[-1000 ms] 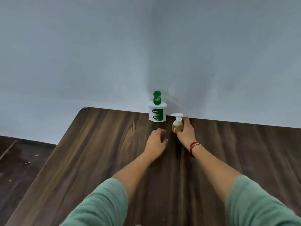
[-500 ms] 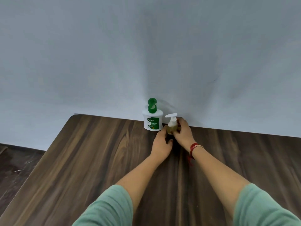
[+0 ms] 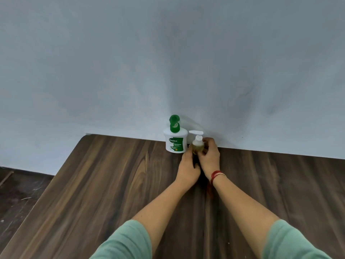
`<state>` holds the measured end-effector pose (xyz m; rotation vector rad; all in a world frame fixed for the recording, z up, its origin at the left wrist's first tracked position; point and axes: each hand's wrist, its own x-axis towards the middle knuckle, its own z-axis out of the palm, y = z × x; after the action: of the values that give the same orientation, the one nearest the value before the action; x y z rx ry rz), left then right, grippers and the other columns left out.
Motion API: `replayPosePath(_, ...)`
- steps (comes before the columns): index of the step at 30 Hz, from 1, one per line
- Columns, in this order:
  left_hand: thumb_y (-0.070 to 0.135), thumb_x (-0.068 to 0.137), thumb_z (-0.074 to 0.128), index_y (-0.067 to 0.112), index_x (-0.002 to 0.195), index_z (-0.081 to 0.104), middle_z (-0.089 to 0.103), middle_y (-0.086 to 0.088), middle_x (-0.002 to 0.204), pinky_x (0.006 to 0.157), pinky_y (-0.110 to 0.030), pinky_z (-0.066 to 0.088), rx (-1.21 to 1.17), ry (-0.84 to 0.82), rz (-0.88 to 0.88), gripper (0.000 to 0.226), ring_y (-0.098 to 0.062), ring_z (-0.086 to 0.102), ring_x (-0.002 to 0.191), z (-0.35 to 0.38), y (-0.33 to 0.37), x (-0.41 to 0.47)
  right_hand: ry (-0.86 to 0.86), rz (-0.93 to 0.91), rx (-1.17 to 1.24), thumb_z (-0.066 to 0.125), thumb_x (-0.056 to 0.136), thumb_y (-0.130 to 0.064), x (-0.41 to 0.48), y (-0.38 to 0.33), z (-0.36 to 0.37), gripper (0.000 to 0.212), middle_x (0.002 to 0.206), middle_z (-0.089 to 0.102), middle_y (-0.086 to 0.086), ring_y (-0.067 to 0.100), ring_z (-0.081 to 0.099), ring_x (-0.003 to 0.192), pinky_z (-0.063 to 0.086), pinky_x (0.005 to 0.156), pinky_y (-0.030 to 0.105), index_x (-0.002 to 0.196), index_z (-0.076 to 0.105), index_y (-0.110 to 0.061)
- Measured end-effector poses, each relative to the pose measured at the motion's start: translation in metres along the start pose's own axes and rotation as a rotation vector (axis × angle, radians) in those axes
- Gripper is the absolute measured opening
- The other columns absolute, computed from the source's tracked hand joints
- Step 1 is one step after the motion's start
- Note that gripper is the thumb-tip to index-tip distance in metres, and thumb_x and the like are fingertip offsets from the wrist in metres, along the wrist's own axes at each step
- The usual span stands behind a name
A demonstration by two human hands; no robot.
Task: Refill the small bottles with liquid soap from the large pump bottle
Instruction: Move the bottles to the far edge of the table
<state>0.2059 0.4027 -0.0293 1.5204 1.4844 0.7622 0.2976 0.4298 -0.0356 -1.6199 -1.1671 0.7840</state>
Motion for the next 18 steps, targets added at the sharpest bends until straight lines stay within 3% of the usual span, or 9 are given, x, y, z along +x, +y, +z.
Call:
replayPosePath(5, 0.002, 0.077, 0.051, 0.018, 0.142, 0.038, 0.056, -0.005, 0.129, 0.103, -0.041, 0.046, 0.006, -0.005, 0.007, 0.068, -0.017, 0.054, 0.119, 0.002, -0.005, 0.007, 0.009, -0.005, -0.008, 0.068, 0.086, -0.007, 0.002, 0.003, 0.002, 0.027, 0.105, 0.061, 0.003, 0.02, 0.06, 0.099, 0.048, 0.086, 0.027, 0.106, 0.054, -0.019)
replayPosePath(10, -0.008, 0.083, 0.051, 0.008, 0.148, 0.027, 0.043, -0.009, 0.141, 0.108, -0.022, 0.03, 0.068, -0.046, 0.017, 0.072, -0.02, 0.04, 0.132, -0.009, 0.004, -0.008, 0.004, 0.044, 0.026, 0.074, 0.08, -0.008, 0.0, 0.002, -0.002, 0.046, 0.12, 0.055, 0.007, 0.023, 0.056, 0.111, 0.049, 0.099, 0.039, 0.119, 0.051, -0.016)
replayPosePath(13, -0.004, 0.084, 0.054, 0.005, 0.148, 0.027, 0.04, -0.011, 0.141, 0.111, -0.032, 0.035, 0.092, -0.033, 0.031, 0.07, -0.023, 0.043, 0.129, -0.017, 0.005, -0.02, 0.066, 0.046, 0.018, 0.077, 0.078, -0.009, -0.013, -0.003, -0.012, 0.057, 0.127, 0.046, 0.008, 0.02, 0.05, 0.115, 0.044, 0.104, 0.035, 0.128, 0.048, -0.012)
replayPosePath(15, -0.004, 0.086, 0.054, 0.004, 0.146, 0.031, 0.044, -0.008, 0.134, 0.107, -0.036, 0.04, 0.06, -0.029, 0.021, 0.065, -0.022, 0.048, 0.122, -0.023, 0.008, -0.035, 0.103, 0.039, 0.03, 0.076, 0.08, -0.008, -0.03, -0.011, -0.022, 0.057, 0.128, 0.043, 0.007, 0.015, 0.046, 0.112, 0.042, 0.103, 0.03, 0.129, 0.048, -0.012)
replayPosePath(18, 0.001, 0.088, 0.057, 0.006, 0.148, 0.028, 0.041, -0.013, 0.142, 0.107, -0.037, 0.041, 0.062, -0.036, 0.009, 0.066, -0.025, 0.045, 0.128, -0.035, 0.01, -0.061, 0.126, -0.001, 0.064, 0.074, 0.083, -0.01, -0.068, -0.026, -0.036, 0.049, 0.124, 0.04, -0.001, 0.013, 0.048, 0.111, 0.041, 0.103, 0.027, 0.126, 0.05, -0.016)
